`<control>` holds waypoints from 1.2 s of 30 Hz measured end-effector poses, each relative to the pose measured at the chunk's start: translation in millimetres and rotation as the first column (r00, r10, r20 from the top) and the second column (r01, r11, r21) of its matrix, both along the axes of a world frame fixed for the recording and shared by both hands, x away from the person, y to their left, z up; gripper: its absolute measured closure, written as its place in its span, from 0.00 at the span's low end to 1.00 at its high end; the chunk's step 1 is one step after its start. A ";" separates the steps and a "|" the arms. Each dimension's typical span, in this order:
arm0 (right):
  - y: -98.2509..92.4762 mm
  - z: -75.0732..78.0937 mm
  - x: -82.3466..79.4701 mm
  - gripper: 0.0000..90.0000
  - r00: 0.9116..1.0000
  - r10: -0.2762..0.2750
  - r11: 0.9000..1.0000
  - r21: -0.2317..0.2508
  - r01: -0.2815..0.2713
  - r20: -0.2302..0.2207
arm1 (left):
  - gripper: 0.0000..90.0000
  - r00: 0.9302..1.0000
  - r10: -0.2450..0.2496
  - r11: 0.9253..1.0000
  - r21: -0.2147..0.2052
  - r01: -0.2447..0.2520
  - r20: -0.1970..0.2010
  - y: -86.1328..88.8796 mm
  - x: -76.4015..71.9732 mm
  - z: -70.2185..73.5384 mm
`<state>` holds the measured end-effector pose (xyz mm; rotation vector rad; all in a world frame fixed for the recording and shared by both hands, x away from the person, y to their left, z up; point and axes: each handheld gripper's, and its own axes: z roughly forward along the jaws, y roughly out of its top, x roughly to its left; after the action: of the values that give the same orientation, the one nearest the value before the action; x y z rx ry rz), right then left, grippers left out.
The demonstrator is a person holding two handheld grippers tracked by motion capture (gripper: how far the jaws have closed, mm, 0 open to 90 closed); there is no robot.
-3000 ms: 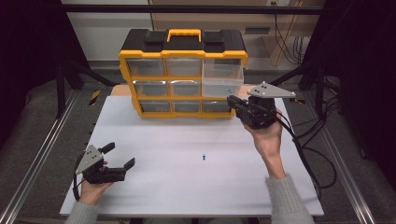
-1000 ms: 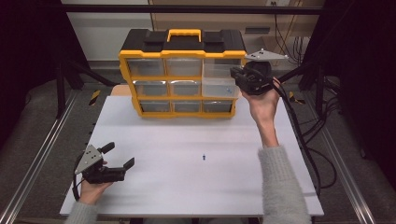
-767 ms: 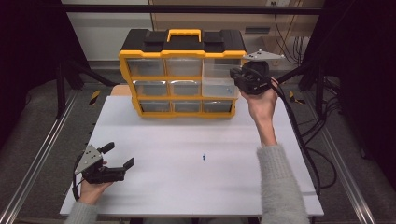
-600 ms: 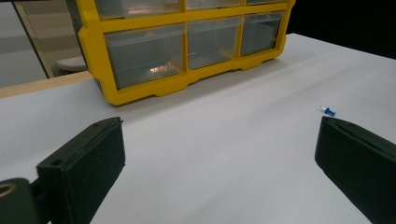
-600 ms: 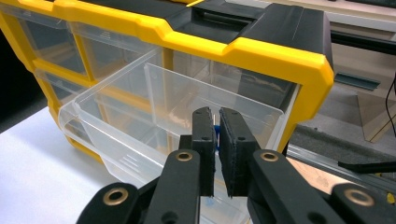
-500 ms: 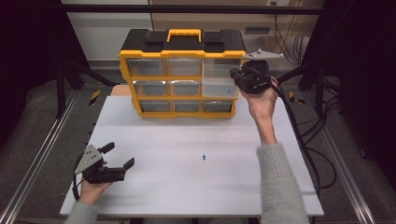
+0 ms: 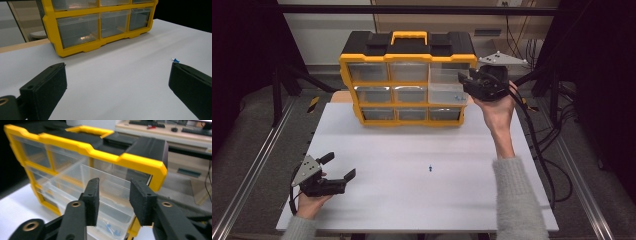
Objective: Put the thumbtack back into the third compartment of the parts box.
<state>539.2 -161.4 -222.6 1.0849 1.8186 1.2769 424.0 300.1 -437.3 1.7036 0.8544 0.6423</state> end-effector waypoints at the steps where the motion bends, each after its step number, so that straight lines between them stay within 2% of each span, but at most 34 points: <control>1: -0.8 1.3 -4.2 0.60 1.000 0.009 1.000 0.007 -0.009 0.016 | 0.01 1.000 0.000 1.000 0.001 0.000 0.000 -0.1 0.0 0.0; 5: -4.5 2.5 -19.2 0.48 0.998 0.025 0.999 0.033 -0.027 0.061 | 0.01 1.000 0.000 1.000 0.000 0.000 -0.002 -0.9 -0.1 -0.2; 12: -13.8 -7.5 -36.3 0.25 0.997 0.016 0.996 0.084 -0.022 0.075 | 0.01 1.000 0.000 1.000 0.001 0.000 0.002 -0.7 -0.2 0.1; 15: -16.1 -14.2 -41.5 0.19 0.997 0.006 0.997 0.074 -0.012 0.082 | 0.01 1.000 0.000 1.000 -0.001 0.000 -0.002 -1.0 -0.1 -0.4; 19: -16.8 -24.1 -47.5 0.16 0.997 0.017 0.995 0.093 -0.024 0.071 | 0.01 1.000 0.000 1.000 0.000 0.000 0.000 -0.7 -0.1 -0.2; 36: -9.6 -72.8 -59.7 0.08 0.999 0.035 0.996 0.080 -0.034 -0.011 | 0.01 1.000 0.000 1.000 0.000 0.000 0.000 -0.9 -0.2 -0.1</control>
<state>479.4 -170.9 -295.4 1.1111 1.8157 1.3763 423.8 299.3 -437.4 1.7036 0.8543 0.6419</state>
